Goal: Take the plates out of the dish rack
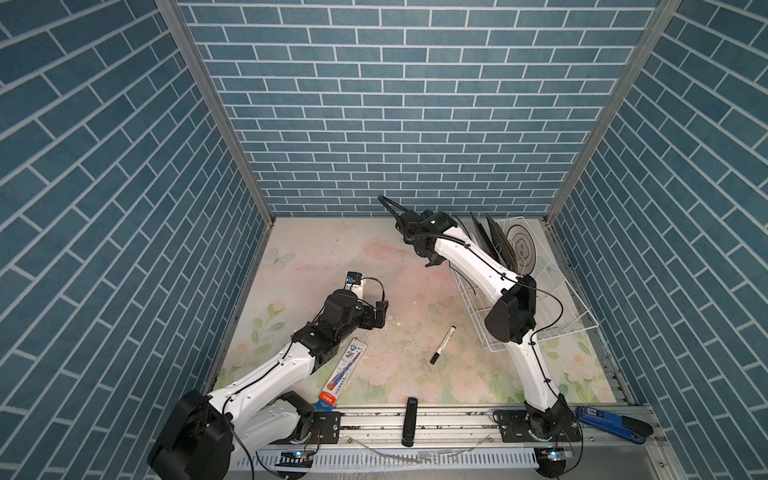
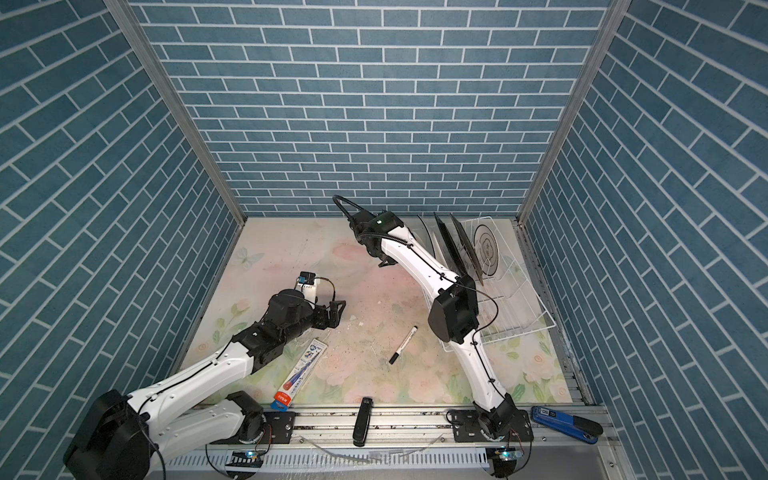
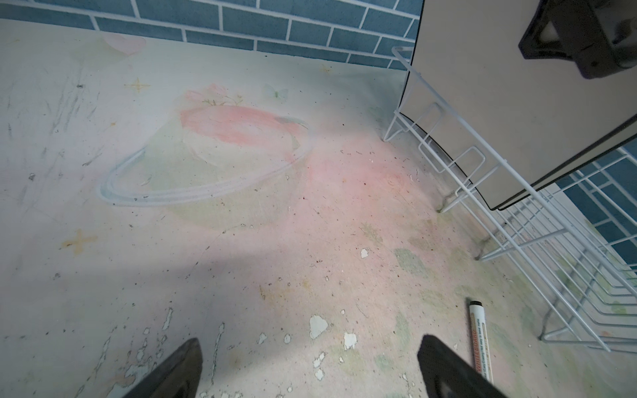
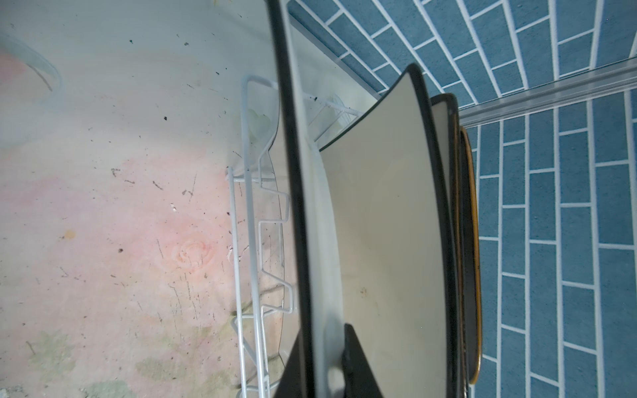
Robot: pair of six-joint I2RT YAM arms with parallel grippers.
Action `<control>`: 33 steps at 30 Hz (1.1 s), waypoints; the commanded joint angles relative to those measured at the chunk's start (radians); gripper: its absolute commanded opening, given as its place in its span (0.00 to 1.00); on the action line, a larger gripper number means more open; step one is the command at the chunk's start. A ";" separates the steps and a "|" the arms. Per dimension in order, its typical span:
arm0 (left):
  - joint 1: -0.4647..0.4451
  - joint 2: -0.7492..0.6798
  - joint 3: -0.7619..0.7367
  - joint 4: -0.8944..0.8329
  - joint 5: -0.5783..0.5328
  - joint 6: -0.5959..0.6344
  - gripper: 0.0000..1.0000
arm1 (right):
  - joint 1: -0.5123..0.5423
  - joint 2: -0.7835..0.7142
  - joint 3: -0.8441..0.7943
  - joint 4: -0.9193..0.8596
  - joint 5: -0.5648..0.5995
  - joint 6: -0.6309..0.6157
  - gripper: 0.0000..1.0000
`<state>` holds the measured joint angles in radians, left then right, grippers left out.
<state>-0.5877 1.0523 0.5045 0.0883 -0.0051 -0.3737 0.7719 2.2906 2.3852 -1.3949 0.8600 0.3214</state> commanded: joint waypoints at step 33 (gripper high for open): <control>-0.004 -0.027 0.031 -0.042 -0.019 0.005 1.00 | 0.038 -0.153 0.052 -0.001 0.206 -0.083 0.00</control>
<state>-0.5877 1.0424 0.5129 0.0639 -0.0143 -0.3740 0.8032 2.2124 2.3852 -1.3952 0.9237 0.2615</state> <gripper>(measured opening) 0.996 0.148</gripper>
